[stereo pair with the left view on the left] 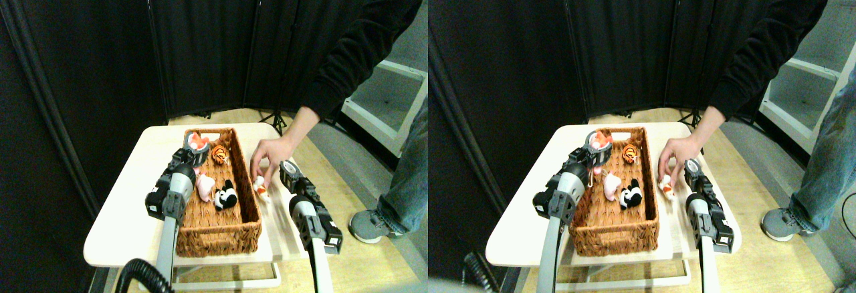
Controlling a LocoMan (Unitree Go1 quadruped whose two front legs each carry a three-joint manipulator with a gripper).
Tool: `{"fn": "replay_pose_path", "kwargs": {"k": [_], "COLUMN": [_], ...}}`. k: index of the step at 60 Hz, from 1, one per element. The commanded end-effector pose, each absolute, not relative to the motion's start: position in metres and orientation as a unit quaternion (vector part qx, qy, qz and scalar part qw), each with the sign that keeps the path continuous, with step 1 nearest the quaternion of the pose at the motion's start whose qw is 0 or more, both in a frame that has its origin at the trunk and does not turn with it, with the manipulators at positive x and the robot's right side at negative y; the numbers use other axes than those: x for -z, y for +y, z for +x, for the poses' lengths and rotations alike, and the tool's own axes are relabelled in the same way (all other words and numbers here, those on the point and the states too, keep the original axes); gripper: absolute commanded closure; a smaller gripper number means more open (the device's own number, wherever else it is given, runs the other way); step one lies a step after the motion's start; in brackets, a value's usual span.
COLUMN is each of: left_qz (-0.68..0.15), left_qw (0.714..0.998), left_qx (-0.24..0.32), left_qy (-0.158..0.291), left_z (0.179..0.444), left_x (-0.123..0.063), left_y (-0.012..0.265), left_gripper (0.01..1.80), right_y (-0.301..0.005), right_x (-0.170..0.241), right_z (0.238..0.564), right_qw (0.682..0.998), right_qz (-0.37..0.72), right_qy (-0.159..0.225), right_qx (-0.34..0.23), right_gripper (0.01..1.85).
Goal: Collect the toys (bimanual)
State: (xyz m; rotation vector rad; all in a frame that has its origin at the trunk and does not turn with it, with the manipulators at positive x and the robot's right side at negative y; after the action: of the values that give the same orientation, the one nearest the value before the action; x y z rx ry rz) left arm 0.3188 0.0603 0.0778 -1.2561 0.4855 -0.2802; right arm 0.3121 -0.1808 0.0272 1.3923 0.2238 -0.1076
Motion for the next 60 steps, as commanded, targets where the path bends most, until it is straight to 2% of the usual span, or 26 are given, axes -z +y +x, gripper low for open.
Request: {"fn": "replay_pose_path", "kwargs": {"k": [1,2,4,6,11,12,18,23,27,34,38,41,47,53,57,60], "left_qz": [-0.577,-0.577,-0.572,-0.568,-0.565,-0.565,-0.573,-0.576,-0.567,-0.559,-0.556,-0.549,-0.540,-0.530,-0.531,-0.532], "left_qw": [0.771,0.771,0.773,0.775,0.777,0.777,0.774,0.776,0.787,0.797,0.807,0.815,0.826,0.835,0.836,0.836], "left_qx": [0.126,0.126,0.126,0.128,0.130,0.131,0.127,0.131,0.134,0.132,0.120,0.112,0.095,0.075,0.060,0.056], "left_qy": [0.240,0.240,0.245,0.244,0.245,0.245,0.239,0.223,0.202,0.186,0.161,0.148,0.133,0.125,0.123,0.121], "left_z": [0.319,0.319,0.319,0.318,0.318,0.318,0.318,0.321,0.326,0.329,0.329,0.327,0.322,0.314,0.307,0.304], "left_x": [-0.080,-0.080,-0.079,-0.078,-0.077,-0.078,-0.079,-0.079,-0.078,-0.076,-0.072,-0.068,-0.062,-0.056,-0.049,-0.046], "left_y": [0.062,0.062,0.063,0.063,0.064,0.064,0.065,0.071,0.086,0.105,0.122,0.135,0.153,0.164,0.171,0.174], "left_gripper": [0.98,0.98,0.84,0.79,0.77,0.80,1.05,1.17,1.36,1.50,1.61,1.67,1.67,1.64,1.63,1.63], "right_y": [-0.177,-0.177,-0.177,-0.177,-0.177,-0.177,-0.178,-0.178,-0.179,-0.180,-0.180,-0.179,-0.176,-0.172,-0.166,-0.162], "right_x": [-0.033,-0.033,-0.033,-0.033,-0.033,-0.033,-0.033,-0.033,-0.032,-0.031,-0.030,-0.029,-0.028,-0.028,-0.028,-0.029], "right_z": [0.315,0.315,0.315,0.316,0.316,0.316,0.316,0.316,0.317,0.317,0.318,0.319,0.319,0.318,0.318,0.318], "right_qw": [0.768,0.768,0.770,0.769,0.777,0.788,0.771,0.765,0.758,0.768,0.753,0.755,0.751,0.769,0.752,0.758], "right_qz": [0.633,0.633,0.630,0.632,0.621,0.608,0.629,0.636,0.643,0.631,0.648,0.646,0.650,0.627,0.642,0.633], "right_qy": [0.097,0.097,0.096,0.095,0.097,0.095,0.091,0.094,0.102,0.099,0.107,0.106,0.112,0.121,0.147,0.154], "right_qx": [0.027,0.027,0.026,0.026,0.027,0.020,0.037,0.040,0.042,0.044,0.038,0.041,0.038,0.027,0.031,0.028], "right_gripper": [1.85,1.85,1.85,1.85,1.83,1.82,1.85,1.85,1.85,1.84,1.84,1.82,1.79,1.69,1.66,1.62]}}
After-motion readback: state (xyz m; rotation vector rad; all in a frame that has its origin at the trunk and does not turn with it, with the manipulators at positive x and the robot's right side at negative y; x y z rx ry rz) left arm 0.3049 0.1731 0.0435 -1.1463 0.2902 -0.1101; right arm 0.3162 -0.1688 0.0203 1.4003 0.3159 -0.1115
